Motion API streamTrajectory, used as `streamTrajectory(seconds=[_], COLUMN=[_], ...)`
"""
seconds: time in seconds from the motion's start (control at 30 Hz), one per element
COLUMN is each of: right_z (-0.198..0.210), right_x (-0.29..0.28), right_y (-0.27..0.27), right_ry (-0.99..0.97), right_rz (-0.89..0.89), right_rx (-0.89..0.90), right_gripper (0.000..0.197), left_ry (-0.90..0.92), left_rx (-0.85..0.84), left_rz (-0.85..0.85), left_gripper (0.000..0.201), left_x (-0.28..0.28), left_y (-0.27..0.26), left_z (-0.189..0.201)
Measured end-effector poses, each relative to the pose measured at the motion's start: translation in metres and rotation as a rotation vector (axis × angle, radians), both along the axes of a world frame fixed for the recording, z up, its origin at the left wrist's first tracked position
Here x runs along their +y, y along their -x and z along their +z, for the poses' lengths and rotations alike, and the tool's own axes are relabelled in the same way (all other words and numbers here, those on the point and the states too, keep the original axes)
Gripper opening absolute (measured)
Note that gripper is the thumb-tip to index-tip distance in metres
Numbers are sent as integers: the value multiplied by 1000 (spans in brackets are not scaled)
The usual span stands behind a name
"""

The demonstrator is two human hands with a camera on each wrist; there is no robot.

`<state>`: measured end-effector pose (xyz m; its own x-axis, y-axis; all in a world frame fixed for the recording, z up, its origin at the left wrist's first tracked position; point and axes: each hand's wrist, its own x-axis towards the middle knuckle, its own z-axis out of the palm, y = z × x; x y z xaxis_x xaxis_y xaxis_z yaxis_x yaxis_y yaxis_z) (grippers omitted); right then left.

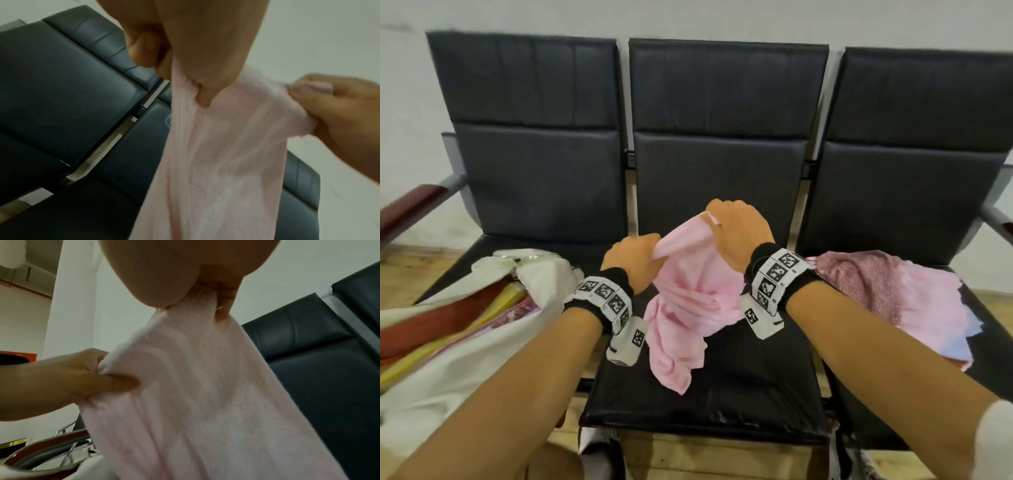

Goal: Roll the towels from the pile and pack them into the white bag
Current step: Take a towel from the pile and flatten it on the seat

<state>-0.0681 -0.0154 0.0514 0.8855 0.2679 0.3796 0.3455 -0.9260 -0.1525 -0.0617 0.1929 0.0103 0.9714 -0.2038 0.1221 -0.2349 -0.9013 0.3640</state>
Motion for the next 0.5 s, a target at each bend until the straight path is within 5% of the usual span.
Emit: streamTrajectory(seconds=[0.2,0.37,0.5], right_z=[12,27,26], right_x=[-2,5,16], right_y=[3,2,-4], right_ry=[-140,-257,-459], right_rz=[19,93,163], right_rx=[156,134,49], right_gripper=[32,27,29], left_ry=[252,473,422], left_rx=[-180,-239,-114], left_rz=[158,202,-90], left_gripper=[13,17,74], left_x=[17,15,-4], left_y=[-6,-23,-11], left_z=[37,61,56])
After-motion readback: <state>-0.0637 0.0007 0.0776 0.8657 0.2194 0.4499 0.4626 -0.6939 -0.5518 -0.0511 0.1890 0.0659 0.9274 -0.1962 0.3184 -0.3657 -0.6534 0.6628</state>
